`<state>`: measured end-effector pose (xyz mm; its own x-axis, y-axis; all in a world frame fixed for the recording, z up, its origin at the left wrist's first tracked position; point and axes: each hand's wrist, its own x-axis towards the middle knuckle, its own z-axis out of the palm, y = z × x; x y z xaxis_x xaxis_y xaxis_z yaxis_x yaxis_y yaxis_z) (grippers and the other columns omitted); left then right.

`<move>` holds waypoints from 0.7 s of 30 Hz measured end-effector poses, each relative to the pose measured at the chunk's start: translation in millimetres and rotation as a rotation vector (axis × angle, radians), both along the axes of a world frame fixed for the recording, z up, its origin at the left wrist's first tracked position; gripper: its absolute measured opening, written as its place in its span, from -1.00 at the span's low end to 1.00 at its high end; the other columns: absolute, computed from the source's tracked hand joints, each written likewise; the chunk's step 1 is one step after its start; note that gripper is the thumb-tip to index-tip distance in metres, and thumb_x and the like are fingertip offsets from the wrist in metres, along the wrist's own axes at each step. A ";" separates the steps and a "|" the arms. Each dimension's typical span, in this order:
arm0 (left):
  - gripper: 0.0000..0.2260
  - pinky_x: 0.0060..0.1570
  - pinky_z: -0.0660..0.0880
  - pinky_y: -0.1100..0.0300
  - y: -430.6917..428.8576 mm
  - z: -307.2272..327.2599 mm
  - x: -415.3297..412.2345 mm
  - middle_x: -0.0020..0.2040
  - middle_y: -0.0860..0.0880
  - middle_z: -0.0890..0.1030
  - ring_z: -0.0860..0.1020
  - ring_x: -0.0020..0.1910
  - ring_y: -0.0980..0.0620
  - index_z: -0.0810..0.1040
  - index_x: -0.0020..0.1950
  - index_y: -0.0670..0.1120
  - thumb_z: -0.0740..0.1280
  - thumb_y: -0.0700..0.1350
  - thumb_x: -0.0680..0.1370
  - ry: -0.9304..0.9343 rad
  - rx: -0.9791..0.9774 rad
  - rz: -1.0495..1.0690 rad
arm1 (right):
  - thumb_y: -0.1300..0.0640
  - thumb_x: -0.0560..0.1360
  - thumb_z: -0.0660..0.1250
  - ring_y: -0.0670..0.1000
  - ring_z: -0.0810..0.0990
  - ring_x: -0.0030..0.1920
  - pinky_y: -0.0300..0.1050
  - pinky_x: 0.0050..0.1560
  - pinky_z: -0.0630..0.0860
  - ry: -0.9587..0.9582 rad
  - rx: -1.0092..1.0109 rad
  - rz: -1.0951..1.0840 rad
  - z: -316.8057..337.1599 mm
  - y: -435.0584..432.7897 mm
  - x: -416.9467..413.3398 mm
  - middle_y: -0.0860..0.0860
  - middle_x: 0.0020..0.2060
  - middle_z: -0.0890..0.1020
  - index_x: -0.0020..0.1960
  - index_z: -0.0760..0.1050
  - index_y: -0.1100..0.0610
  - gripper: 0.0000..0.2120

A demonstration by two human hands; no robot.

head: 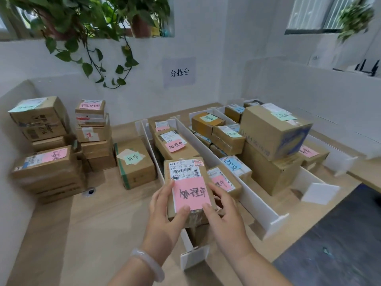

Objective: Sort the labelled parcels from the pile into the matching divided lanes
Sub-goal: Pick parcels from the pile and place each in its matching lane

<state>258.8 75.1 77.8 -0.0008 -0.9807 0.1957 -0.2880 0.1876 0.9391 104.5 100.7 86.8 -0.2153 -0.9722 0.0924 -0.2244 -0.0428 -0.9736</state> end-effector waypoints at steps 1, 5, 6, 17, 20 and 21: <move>-0.49 0.04 0.19 0.70 -3.7 0.4 -10.6 0.36 0.10 0.33 0.24 0.21 0.59 0.31 0.31 0.30 0.42 -0.12 0.52 0.006 0.000 0.005 | 0.09 0.56 0.33 -0.30 0.38 0.27 -0.43 0.08 0.44 -0.020 0.000 0.013 1.3 -3.6 -10.4 -0.30 0.28 0.39 0.23 0.39 -0.36 -0.60; -0.54 0.02 0.29 0.64 -20.9 -0.1 -58.9 0.32 0.12 0.34 0.28 0.15 0.60 0.32 0.29 0.32 0.40 -0.09 0.53 0.054 0.064 0.025 | 0.12 0.58 0.31 -0.30 0.45 0.25 -0.33 0.15 0.47 -0.057 -0.001 0.097 3.0 -22.5 -62.2 -0.25 0.29 0.47 0.24 0.41 -0.35 -0.60; -0.52 0.08 0.32 0.58 -25.7 -2.2 -71.9 0.32 0.12 0.33 0.30 0.18 0.55 0.33 0.28 0.33 0.40 -0.14 0.54 0.068 0.087 0.031 | 0.10 0.58 0.31 -0.28 0.45 0.26 -0.23 0.21 0.48 -0.051 0.013 0.107 3.2 -28.9 -76.0 -0.27 0.28 0.48 0.24 0.42 -0.36 -0.61; -0.52 0.18 0.56 0.02 -89.7 -12.3 -181.6 0.33 0.11 0.35 0.42 0.29 0.04 0.35 0.29 0.44 0.39 -0.02 0.52 0.175 0.275 0.198 | 0.07 0.58 0.29 -0.32 0.44 0.24 -0.30 0.21 0.41 -0.020 0.136 0.240 -7.1 -102.8 -196.3 -0.25 0.28 0.48 0.20 0.41 -0.37 -0.65; -0.52 0.27 0.45 0.08 -109.8 -10.7 -195.9 0.36 0.11 0.37 0.42 0.29 0.07 0.34 0.38 0.32 0.38 0.00 0.52 0.123 0.301 0.249 | 0.13 0.60 0.27 -0.33 0.43 0.24 -0.38 0.15 0.36 -0.019 0.155 0.284 -9.1 -119.6 -216.3 -0.24 0.27 0.48 0.27 0.37 -0.29 -0.62; -0.52 0.30 0.43 0.09 -116.8 -11.6 -199.3 0.37 0.10 0.38 0.42 0.29 0.08 0.35 0.38 0.30 0.38 0.01 0.51 0.095 0.302 0.253 | 0.14 0.60 0.27 -0.30 0.43 0.25 -0.33 0.19 0.37 -0.018 0.158 0.294 -10.2 -125.3 -221.7 -0.23 0.28 0.48 0.27 0.37 -0.27 -0.63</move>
<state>59.5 -41.7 66.2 0.2518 -0.9611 -0.1134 -0.1992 -0.1661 0.9658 -117.2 -24.6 76.6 0.0767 -0.9949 -0.0656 -0.2079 0.0484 -0.9770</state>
